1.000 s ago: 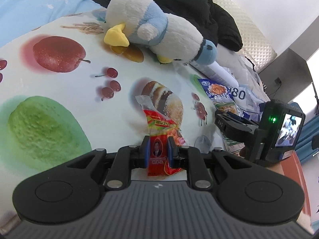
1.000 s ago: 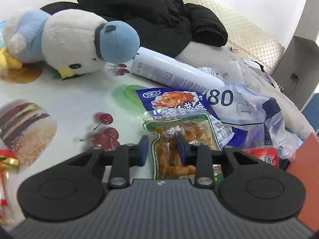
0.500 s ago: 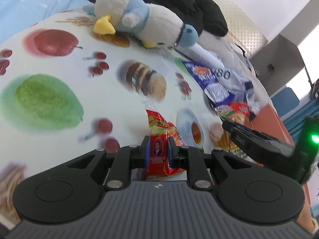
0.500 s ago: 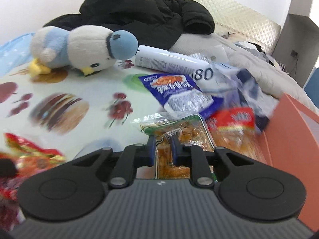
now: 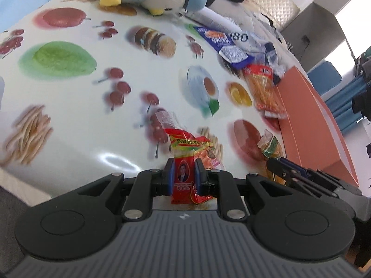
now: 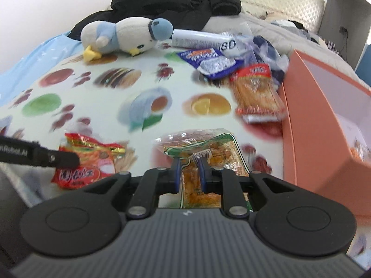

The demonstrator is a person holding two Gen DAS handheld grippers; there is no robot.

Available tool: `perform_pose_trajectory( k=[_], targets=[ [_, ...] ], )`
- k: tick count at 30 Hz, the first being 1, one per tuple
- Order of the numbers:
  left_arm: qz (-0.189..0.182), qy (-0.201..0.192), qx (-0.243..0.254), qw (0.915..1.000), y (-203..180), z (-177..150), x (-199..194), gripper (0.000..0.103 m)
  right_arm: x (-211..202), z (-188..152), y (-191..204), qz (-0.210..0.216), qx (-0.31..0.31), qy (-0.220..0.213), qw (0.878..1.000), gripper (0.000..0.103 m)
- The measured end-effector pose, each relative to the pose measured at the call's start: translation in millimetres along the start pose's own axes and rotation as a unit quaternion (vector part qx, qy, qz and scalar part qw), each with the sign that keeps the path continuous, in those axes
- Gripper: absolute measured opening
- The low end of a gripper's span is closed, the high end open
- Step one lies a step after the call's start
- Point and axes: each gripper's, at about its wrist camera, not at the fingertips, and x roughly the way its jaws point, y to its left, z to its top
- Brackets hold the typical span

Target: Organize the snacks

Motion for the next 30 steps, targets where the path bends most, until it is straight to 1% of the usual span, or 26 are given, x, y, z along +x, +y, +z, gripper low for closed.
perform_pose_trajectory(
  k=[3,5,6,7,8,9,10,11,12,13,14,15,17,21,26,28,30],
  targets=[
    [0.004,0.011,0.016,0.9998,-2.4,4.0,-0.3,0.021,-1.2,-8.6,-4.5,0.004,0.016,0.01,1.0,0.021],
    [0.012,0.017,0.028,0.9994,-5.6,8.6,0.7,0.022,-1.5,-9.6,-9.0,0.018,0.035,0.004,0.999,0.023],
    [0.013,0.02,0.032,0.9992,-6.6,11.5,1.7,0.025,-1.2,-9.0,-10.8,0.024,0.041,0.002,0.999,0.024],
    [0.016,0.025,0.034,0.999,-7.5,14.2,2.8,0.033,-0.3,-8.2,-12.9,0.031,0.049,0.004,0.998,0.025],
    [0.02,0.028,0.037,0.9987,-8.7,16.1,3.7,0.038,0.4,-7.8,-14.9,0.039,0.058,0.005,0.998,0.027],
    [0.021,0.03,0.039,0.9986,-10.0,18.0,4.3,0.053,0.2,-8.1,-16.8,0.049,0.064,0.005,0.997,0.029],
    [0.02,0.031,0.039,0.9986,-11.5,18.9,3.6,0.062,0.5,-7.8,-17.4,0.055,0.065,0.006,0.996,0.029],
    [0.018,0.029,0.039,0.9987,-13.3,19.9,2.6,0.079,0.4,-7.6,-17.9,0.06,0.064,0.005,0.996,0.035],
    [0.021,0.025,0.041,0.9986,-15.5,20.2,1.7,0.09,-0.7,-8.0,-17.6,0.062,0.065,0.003,0.996,0.049],
    [0.024,0.022,0.046,0.9984,-18.2,19.7,1.4,0.093,-2.1,-8.5,-18.2,0.066,0.065,-0.001,0.996,0.059],
    [0.028,0.023,0.051,0.998,-21.2,19.0,2.4,0.093,-3.9,-9.4,-19.0,0.069,0.066,-0.007,0.995,0.079],
    [0.033,0.028,0.055,0.9976,-23.7,18.3,4.4,0.093,-5.9,-10.5,-20.0,0.07,0.066,-0.014,0.995,0.089],
    [0.039,0.032,0.057,0.9971,-27.0,16.6,6.8,0.093,-7.9,-13.4,-20.9,0.072,0.057,-0.024,0.996,0.089],
    [0.049,0.027,0.056,0.9968,-31.6,12.3,8.7,0.094,-4.9,-17.6,-20.7,0.077,0.024,-0.02,0.997,0.089],
    [0.064,0.021,0.075,0.9949,-39.4,6.8,14.1,0.096,3.0,-23.9,-20.0,0.088,0.001,-0.015,0.996,0.089],
    [0.07,0.017,0.088,0.9936,-43.2,4.8,17.3,0.096,8.0,-27.4,-21.4,0.086,0.0,-0.008,0.996,0.089],
    [0.081,0.015,0.1,0.9916,-48.5,1.5,21.1,0.096,12.3,-29.8,-25.3,0.074,0.013,-0.001,0.997,0.089]
  ],
)
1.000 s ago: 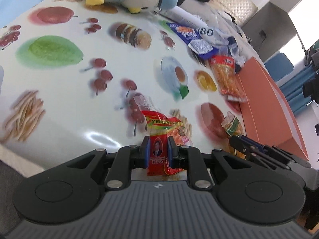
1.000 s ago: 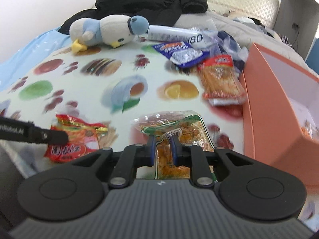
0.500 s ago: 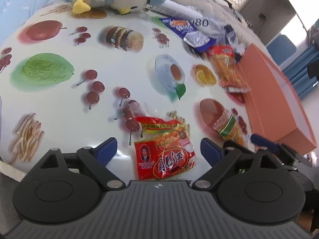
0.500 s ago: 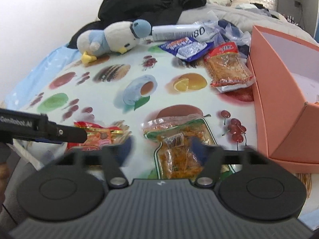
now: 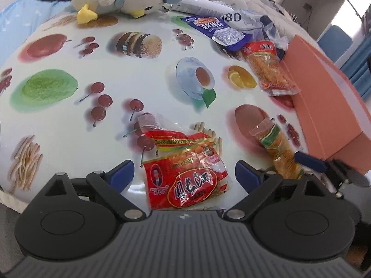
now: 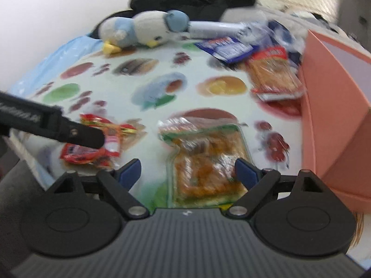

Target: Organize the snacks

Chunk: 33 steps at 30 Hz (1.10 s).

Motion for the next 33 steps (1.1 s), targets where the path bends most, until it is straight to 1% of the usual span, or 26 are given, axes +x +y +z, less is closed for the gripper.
perform_pose_trajectory(
  k=[2,4,5,6,8,10,12,14,16,18,19,20,21,23,25,30,33],
  targets=[
    [0.003,0.0,0.013,0.9999,-6.0,-2.2,3.6,0.096,1.0,-1.0,-4.0,-0.009,0.004,-0.003,1.0,0.089],
    [0.011,-0.002,0.03,0.9995,-13.4,-4.6,7.6,0.095,2.8,-2.8,-8.6,-0.004,0.011,-0.003,1.0,0.089],
    [0.022,-0.001,0.041,0.9989,-18.0,-5.9,10.2,0.095,3.6,-4.4,-10.5,-0.002,0.015,-0.002,1.0,0.086],
    [0.031,-0.002,0.047,0.9984,-21.5,-7.4,12.2,0.095,3.9,-6.3,-11.1,-0.005,0.013,-0.004,1.0,0.081],
    [0.052,0.0,0.065,0.9965,-28.6,-11.3,17.2,0.095,4.8,-7.8,-8.4,-0.022,-0.006,-0.003,1.0,0.072],
    [0.073,0.0,0.091,0.9932,-36.9,-15.4,21.4,0.093,5.0,-7.7,-10.3,-0.018,-0.004,-0.001,1.0,0.068],
    [0.081,-0.004,0.102,0.9915,-40.0,-18.2,22.4,0.091,4.6,-7.9,-11.5,-0.024,-0.008,-0.002,1.0,0.062],
    [0.079,-0.005,0.109,0.9909,-42.1,-18.4,21.7,0.085,4.5,-8.2,-11.1,-0.025,-0.011,-0.002,1.0,0.059],
    [0.077,-0.007,0.107,0.9912,-44.3,-17.7,20.5,0.076,3.3,-7.6,-10.3,-0.028,-0.016,-0.001,0.999,0.055],
    [0.071,-0.008,0.109,0.9915,-47.0,-16.3,19.4,0.066,1.5,-6.1,-12.0,-0.028,-0.007,-0.001,1.0,0.049],
    [0.073,-0.007,0.111,0.991,-49.4,-15.9,19.5,0.065,0.2,-5.5,-12.5,-0.027,-0.005,-0.001,1.0,0.047],
    [0.074,-0.009,0.112,0.9909,-50.8,-16.1,19.6,0.065,-1.9,-4.8,-13.1,-0.025,-0.001,-0.002,1.0,0.039],
    [0.074,-0.012,0.114,0.9907,-51.8,-17.0,19.4,0.064,-4.9,-3.7,-13.7,-0.02,0.005,-0.006,1.0,0.018],
    [0.073,-0.016,0.113,0.9907,-53.3,-17.9,17.5,0.063,-11.1,-0.6,-14.3,-0.022,0.022,-0.011,0.999,0.017],
    [0.068,-0.017,0.1,0.9925,-51.1,-17.5,15.4,0.063,-13.5,1.0,-14.1,-0.028,0.028,-0.01,0.999,0.016],
    [0.032,-0.014,0.052,0.998,-43.5,-15.1,4.4,0.063,-24.1,4.4,-19.5,-0.027,0.052,-0.017,0.998,0.015],
    [0.024,-0.015,0.04,0.9988,-45.3,-15.6,-2.1,0.063,-35.4,9.1,-22.7,-0.026,0.068,-0.027,0.997,0.014]
  ],
)
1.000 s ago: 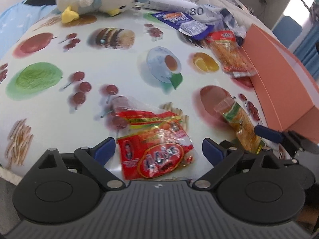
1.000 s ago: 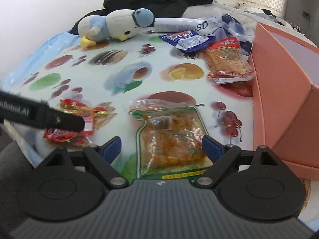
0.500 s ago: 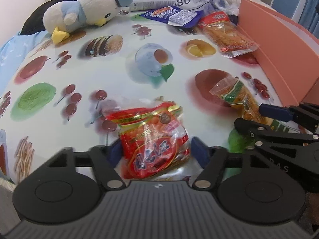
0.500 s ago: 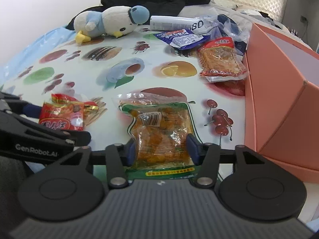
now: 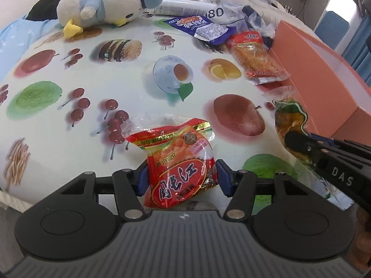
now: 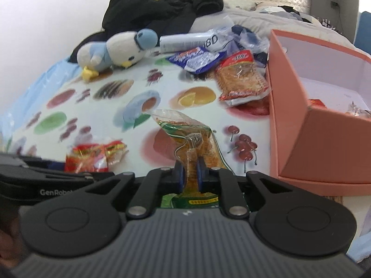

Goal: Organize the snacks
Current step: 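Carry the red pack and green-bordered pack over the pink box with both tools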

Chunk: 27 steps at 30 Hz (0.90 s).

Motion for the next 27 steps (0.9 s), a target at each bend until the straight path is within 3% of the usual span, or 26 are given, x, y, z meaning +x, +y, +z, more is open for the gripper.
perform_pose_trajectory(
  k=[14,21,27],
  targets=[
    [-0.036,-0.043,-0.032,0.9979,-8.4,25.7,-66.9,0.063,-56.3,23.7,-8.8,0.005,0.046,-0.046,0.998,0.013],
    [-0.042,-0.068,-0.025,0.9965,-22.6,43.0,-104.8,0.063,-93.6,36.2,-17.7,0.01,0.076,-0.068,0.995,0.013],
    [-0.067,-0.084,-0.019,0.994,-43.2,53.7,-129.5,0.063,-128.5,48.0,-22.2,0.005,0.073,-0.097,0.993,0.013]
  ],
)
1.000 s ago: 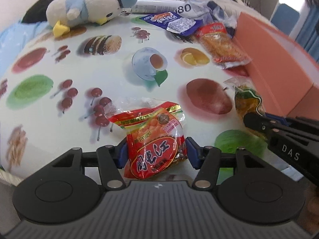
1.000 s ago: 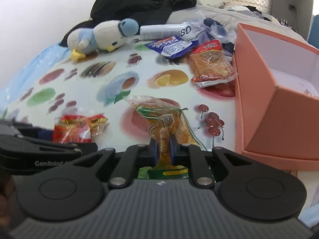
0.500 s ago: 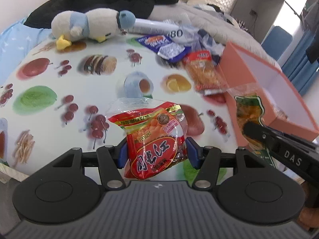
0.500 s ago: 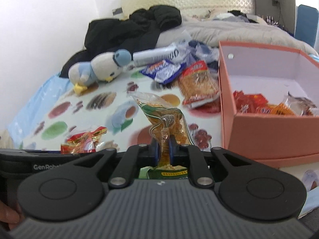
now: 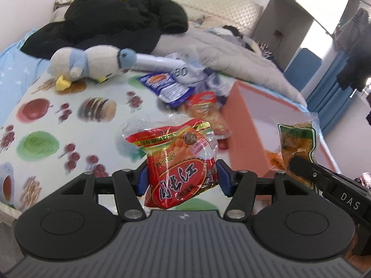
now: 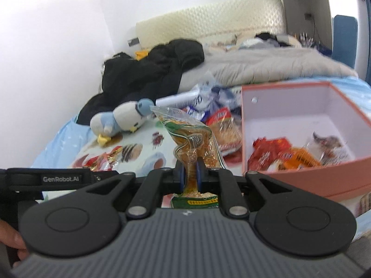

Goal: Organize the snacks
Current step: 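Carry the red pack and green-bordered pack over the pink box with both tools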

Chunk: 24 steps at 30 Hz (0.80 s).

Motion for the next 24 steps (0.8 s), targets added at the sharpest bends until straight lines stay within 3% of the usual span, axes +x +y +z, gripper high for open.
perform_pose_trajectory(
  k=[12,24],
  targets=[
    [-0.079,-0.035,0.018,0.9961,-60.1,23.6,-14.5,0.063,-52.7,30.1,-37.1,-0.052,0.01,-0.045,0.998,0.013],
    [-0.139,0.001,0.052,0.9889,-124.4,47.9,60.2,0.063,-38.6,41.9,-86.8,-0.107,0.012,-0.049,0.993,0.013]
  ],
)
